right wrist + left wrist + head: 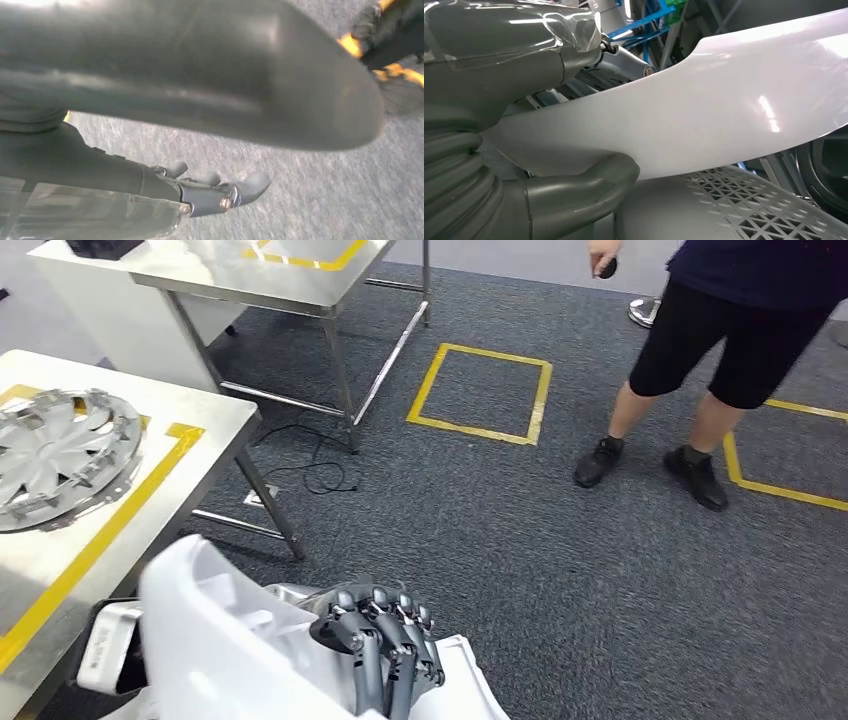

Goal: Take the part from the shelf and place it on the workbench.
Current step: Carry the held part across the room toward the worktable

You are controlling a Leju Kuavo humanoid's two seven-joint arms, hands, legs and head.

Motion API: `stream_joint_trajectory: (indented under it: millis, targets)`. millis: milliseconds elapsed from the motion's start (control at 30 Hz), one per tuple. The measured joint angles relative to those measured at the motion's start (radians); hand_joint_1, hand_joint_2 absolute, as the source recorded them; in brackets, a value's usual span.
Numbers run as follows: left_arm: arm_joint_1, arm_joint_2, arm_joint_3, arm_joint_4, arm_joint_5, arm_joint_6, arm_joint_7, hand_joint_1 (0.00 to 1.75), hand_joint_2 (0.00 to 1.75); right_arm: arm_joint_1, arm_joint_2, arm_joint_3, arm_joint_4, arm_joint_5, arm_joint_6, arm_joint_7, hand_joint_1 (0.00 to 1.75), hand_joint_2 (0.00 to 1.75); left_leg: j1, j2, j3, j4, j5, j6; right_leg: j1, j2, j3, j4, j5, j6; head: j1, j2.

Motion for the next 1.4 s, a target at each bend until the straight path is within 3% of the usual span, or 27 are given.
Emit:
stream_joint_trajectory:
  millis: [67, 100, 167, 233, 300, 333, 367, 433, 467, 500, 567, 667, 700, 767, 833, 867, 933, 967, 1033, 1100, 1133, 1200, 1233, 1300, 1333, 1367, 1400]
  targets:
    - [0.0, 0.002, -0.001, 0.002, 0.009, -0.014, 0.0, 1.75, 1.75, -0.006, -0.003, 0.003, 0.002, 0.003, 0.0, -0.001, 0.0, 0.0, 0.004, -0.016, -0.01, 0.01, -0.006, -0.007, 0.006, -0.008, 0.002, 0.002, -0.005, -0.028, -0.001, 0.0]
    - [0.0, 0.004, -0.003, 0.002, 0.015, -0.023, 0.0, 1.75, 1.75, -0.008, -0.004, 0.005, 0.002, 0.005, -0.002, -0.002, 0.0, 0.0, 0.006, -0.012, -0.013, 0.013, -0.008, -0.009, 0.008, -0.016, 0.004, 0.002, -0.006, -0.036, -0.002, 0.0]
    - [-0.001, 0.006, -0.008, 0.003, 0.024, -0.04, 0.0, 1.75, 1.75, -0.009, -0.004, 0.009, 0.003, 0.002, -0.013, -0.006, 0.0, 0.0, 0.007, 0.04, -0.034, 0.056, -0.03, -0.015, 0.011, -0.03, 0.011, 0.0, -0.01, -0.049, -0.007, 0.0]
    - [-0.001, 0.006, -0.012, 0.003, 0.028, -0.048, -0.001, 1.75, 1.75, -0.007, -0.004, 0.01, 0.003, -0.008, -0.032, -0.009, 0.0, 0.0, 0.007, 0.104, -0.095, 0.175, -0.081, -0.019, 0.018, -0.043, 0.016, -0.001, -0.015, -0.058, -0.011, 0.0]
    - [0.001, 0.006, -0.015, 0.004, 0.029, -0.05, -0.003, 1.75, 1.75, -0.005, -0.003, 0.01, 0.003, -0.017, -0.043, -0.008, 0.0, 0.0, 0.007, 0.121, -0.167, 0.294, -0.115, -0.015, 0.027, -0.056, 0.019, 0.0, -0.02, -0.065, -0.012, 0.0]
    - [0.001, 0.006, -0.016, 0.004, 0.03, -0.051, -0.004, 1.75, 1.75, -0.005, -0.002, 0.01, 0.003, -0.019, -0.046, -0.008, 0.0, 0.0, 0.005, 0.121, -0.181, 0.307, -0.106, -0.01, 0.031, -0.061, 0.021, 0.0, -0.023, -0.067, -0.011, 0.0]
    - [0.002, 0.006, -0.016, 0.004, 0.03, -0.052, -0.005, 1.75, 1.75, -0.006, -0.001, 0.01, 0.003, -0.02, -0.047, -0.008, 0.0, 0.0, 0.002, 0.121, -0.174, 0.28, -0.077, -0.002, 0.035, -0.064, 0.025, 0.0, -0.027, -0.069, -0.011, 0.0]
    - [0.0, 0.006, -0.017, 0.004, 0.03, -0.053, -0.006, 1.75, 1.75, -0.007, 0.005, 0.01, 0.003, -0.021, -0.049, -0.008, 0.0, 0.0, -0.014, 0.126, -0.115, 0.148, -0.001, 0.025, 0.039, -0.069, 0.037, -0.003, -0.034, -0.072, -0.01, 0.0]
    - [-0.001, 0.006, -0.016, 0.004, 0.031, -0.054, -0.006, 1.75, 1.75, -0.008, 0.009, 0.01, 0.004, -0.023, -0.049, -0.008, 0.0, 0.0, -0.023, 0.132, -0.087, 0.089, 0.023, 0.038, 0.04, -0.071, 0.042, -0.006, -0.036, -0.072, -0.008, 0.0]
    - [-0.003, 0.006, -0.016, 0.004, 0.031, -0.056, -0.007, 1.75, 1.75, -0.009, 0.012, 0.01, 0.005, -0.024, -0.048, -0.008, 0.0, 0.0, -0.032, 0.138, -0.067, 0.047, 0.032, 0.048, 0.039, -0.073, 0.043, -0.009, -0.037, -0.07, -0.008, 0.0]
    - [-0.006, 0.006, -0.016, 0.004, 0.033, -0.058, -0.008, 1.75, 1.75, -0.011, 0.018, 0.01, 0.007, -0.026, -0.047, -0.008, 0.0, 0.0, -0.041, 0.142, -0.055, 0.017, 0.027, 0.056, 0.037, -0.08, 0.046, -0.019, -0.036, -0.065, -0.009, 0.0]
    - [-0.009, 0.004, -0.016, 0.004, 0.033, -0.06, -0.011, 1.75, 1.75, -0.01, 0.019, 0.01, 0.009, -0.025, -0.045, -0.005, 0.0, 0.0, -0.033, 0.129, -0.01, -0.041, 0.041, 0.058, 0.037, -0.077, 0.045, -0.005, -0.048, -0.062, -0.01, 0.0]
    - [-0.011, 0.003, -0.017, 0.005, 0.032, -0.06, -0.012, 1.75, 1.75, -0.009, 0.018, 0.01, 0.009, -0.025, -0.045, -0.002, 0.0, 0.0, -0.029, 0.124, 0.006, -0.057, 0.046, 0.058, 0.037, -0.069, 0.027, 0.034, -0.063, -0.064, -0.008, 0.0]
    - [-0.013, 0.002, -0.018, 0.008, 0.025, -0.06, -0.014, 1.75, 1.75, -0.008, 0.013, 0.01, 0.009, -0.024, -0.044, 0.004, 0.0, 0.0, -0.028, 0.109, 0.013, -0.061, 0.046, 0.058, 0.034, -0.056, -0.045, 0.158, -0.104, -0.065, -0.007, 0.0]
    - [-0.011, 0.001, -0.021, 0.013, 0.017, -0.056, -0.014, 1.75, 1.75, -0.006, 0.01, 0.01, 0.01, -0.02, -0.042, 0.008, 0.0, 0.0, -0.025, 0.086, 0.014, -0.06, 0.042, 0.054, 0.027, -0.053, -0.103, 0.233, -0.112, -0.052, -0.006, 0.0]
    - [-0.011, 0.0, -0.022, 0.016, 0.014, -0.053, -0.014, 1.75, 1.75, -0.006, 0.01, 0.01, 0.011, -0.018, -0.041, 0.01, 0.0, 0.0, -0.023, 0.072, 0.015, -0.056, 0.039, 0.05, 0.022, -0.052, -0.104, 0.215, -0.092, -0.04, -0.006, 0.0]
    - [-0.012, 0.0, -0.025, 0.022, 0.012, -0.049, -0.014, 1.75, 1.75, -0.006, 0.009, 0.01, 0.013, -0.016, -0.041, 0.012, 0.0, 0.0, -0.016, 0.045, 0.013, -0.037, 0.026, 0.034, 0.01, -0.034, -0.056, 0.094, -0.028, -0.012, -0.005, 0.0]
    - [-0.013, 0.0, -0.026, 0.025, 0.014, -0.05, -0.012, 1.75, 1.75, -0.006, 0.009, 0.01, 0.014, -0.013, -0.041, 0.014, 0.0, 0.0, -0.014, 0.033, 0.007, -0.022, 0.017, 0.024, 0.006, -0.02, -0.03, 0.037, -0.004, -0.008, -0.003, 0.0]
    - [-0.014, -0.001, -0.029, 0.031, 0.016, -0.053, -0.007, 1.75, 1.75, -0.011, 0.008, 0.011, 0.018, -0.009, -0.04, 0.016, 0.0, 0.0, -0.013, 0.014, -0.006, 0.001, 0.002, 0.01, 0.007, -0.006, -0.006, -0.008, 0.01, -0.023, -0.001, 0.0]
    - [-0.014, 0.002, -0.032, 0.036, 0.018, -0.056, -0.004, 1.75, 1.75, -0.016, 0.008, 0.011, 0.019, -0.008, -0.04, 0.017, 0.0, 0.0, -0.01, 0.004, -0.011, 0.006, -0.001, 0.006, 0.012, -0.02, -0.005, -0.006, 0.008, -0.043, -0.002, 0.0]
    - [-0.015, 0.003, -0.033, 0.037, 0.018, -0.057, -0.004, 1.75, 1.75, -0.018, 0.007, 0.011, 0.019, -0.008, -0.039, 0.017, 0.0, 0.0, -0.009, 0.015, -0.014, 0.012, -0.005, 0.003, 0.013, -0.028, -0.003, -0.006, 0.007, -0.049, -0.003, 0.0]
    - [-0.017, 0.005, -0.035, 0.039, 0.019, -0.058, -0.004, 1.75, 1.75, -0.017, 0.007, 0.011, 0.02, -0.007, -0.039, 0.017, 0.0, 0.0, -0.005, 0.067, -0.044, 0.073, -0.038, -0.006, 0.013, -0.045, 0.003, -0.008, 0.004, -0.061, -0.007, 0.0]
    - [-0.017, 0.005, -0.036, 0.041, 0.02, -0.058, -0.004, 1.75, 1.75, -0.016, 0.006, 0.011, 0.02, -0.007, -0.039, 0.018, 0.0, 0.0, -0.004, 0.096, -0.076, 0.134, -0.066, -0.01, 0.018, -0.054, 0.005, -0.008, 0.002, -0.066, -0.01, 0.0]
    - [-0.017, 0.006, -0.039, 0.045, 0.022, -0.06, -0.004, 1.75, 1.75, -0.012, 0.005, 0.011, 0.02, -0.007, -0.039, 0.018, 0.0, 0.0, 0.002, 0.117, -0.152, 0.27, -0.115, -0.013, 0.025, -0.077, 0.007, -0.008, -0.003, -0.072, -0.011, 0.0]
    - [-0.016, 0.007, -0.041, 0.048, 0.023, -0.061, -0.004, 1.75, 1.75, -0.011, 0.004, 0.011, 0.02, -0.007, -0.038, 0.018, 0.0, 0.0, 0.003, 0.118, -0.175, 0.305, -0.119, -0.012, 0.028, -0.089, 0.008, -0.008, -0.005, -0.074, -0.012, 0.0]
    - [-0.016, 0.008, -0.042, 0.051, 0.025, -0.063, -0.004, 1.75, 1.75, -0.012, 0.005, 0.011, 0.02, -0.007, -0.038, 0.018, 0.0, 0.0, 0.003, 0.119, -0.178, 0.3, -0.104, -0.009, 0.031, -0.101, 0.01, -0.008, -0.008, -0.075, -0.011, 0.0]
    - [-0.017, 0.008, -0.043, 0.052, 0.027, -0.064, -0.004, 1.75, 1.75, -0.012, 0.005, 0.011, 0.02, -0.007, -0.037, 0.018, 0.0, 0.0, 0.001, 0.123, -0.158, 0.255, -0.073, -0.003, 0.033, -0.113, 0.014, -0.008, -0.011, -0.076, -0.011, 0.0]
